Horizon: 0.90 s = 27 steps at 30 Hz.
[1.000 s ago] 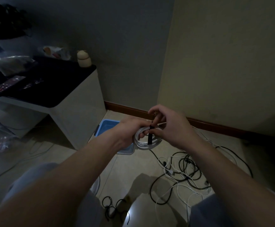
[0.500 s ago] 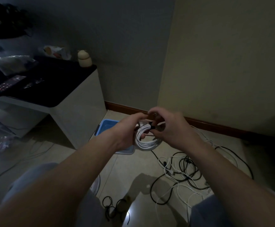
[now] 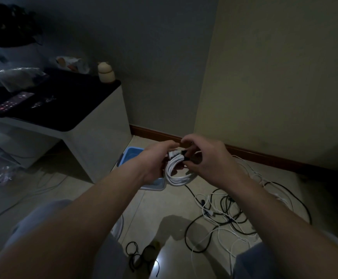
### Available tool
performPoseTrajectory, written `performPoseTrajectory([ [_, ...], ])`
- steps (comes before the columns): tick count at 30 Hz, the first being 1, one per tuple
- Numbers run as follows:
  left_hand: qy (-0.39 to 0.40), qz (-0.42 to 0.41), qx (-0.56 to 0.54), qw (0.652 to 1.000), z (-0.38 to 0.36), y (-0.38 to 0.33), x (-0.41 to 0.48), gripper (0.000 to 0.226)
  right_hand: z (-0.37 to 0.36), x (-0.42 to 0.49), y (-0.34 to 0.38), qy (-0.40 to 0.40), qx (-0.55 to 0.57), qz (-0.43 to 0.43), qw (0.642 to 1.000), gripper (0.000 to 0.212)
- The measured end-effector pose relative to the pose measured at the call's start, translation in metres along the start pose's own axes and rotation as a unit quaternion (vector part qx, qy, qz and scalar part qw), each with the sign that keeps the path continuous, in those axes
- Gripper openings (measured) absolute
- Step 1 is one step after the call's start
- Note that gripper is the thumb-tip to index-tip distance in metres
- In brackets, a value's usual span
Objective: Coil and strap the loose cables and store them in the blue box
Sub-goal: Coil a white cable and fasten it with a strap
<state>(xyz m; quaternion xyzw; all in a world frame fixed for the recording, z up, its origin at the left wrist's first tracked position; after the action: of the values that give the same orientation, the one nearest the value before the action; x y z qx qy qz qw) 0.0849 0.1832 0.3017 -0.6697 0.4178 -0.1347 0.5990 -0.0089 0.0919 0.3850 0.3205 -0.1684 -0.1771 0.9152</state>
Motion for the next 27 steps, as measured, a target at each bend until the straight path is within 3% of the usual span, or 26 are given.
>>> performPoseTrajectory([
  [8,-0.017,-0.059,0.102,0.993,0.006,-0.008,0.006,0.029,-0.001,0.001,0.0,0.006,-0.021,-0.006,1.0,0.07],
  [14,-0.016,-0.113,0.073,0.991,-0.004,-0.011,0.003,0.013,0.007,0.0,0.0,-0.028,-0.042,-0.002,0.999,0.075],
  [27,-0.044,-0.165,0.119,0.978,-0.007,-0.019,-0.004,0.014,0.011,0.0,-0.002,-0.048,-0.035,-0.005,0.998,0.076],
])
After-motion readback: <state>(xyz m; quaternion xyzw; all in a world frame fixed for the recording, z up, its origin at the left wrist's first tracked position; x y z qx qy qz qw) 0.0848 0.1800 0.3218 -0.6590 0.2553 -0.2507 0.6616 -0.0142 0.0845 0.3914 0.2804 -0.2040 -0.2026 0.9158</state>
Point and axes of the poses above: each hand's wrist, its own x-axis towards the middle knuckle, its own z-axis out of the back of the hand, y = z × x, the point moved 8 cm from there along x, towards the middle knuckle, and after that the axes turned 14 degrees about -z, right-handed, at the moved point
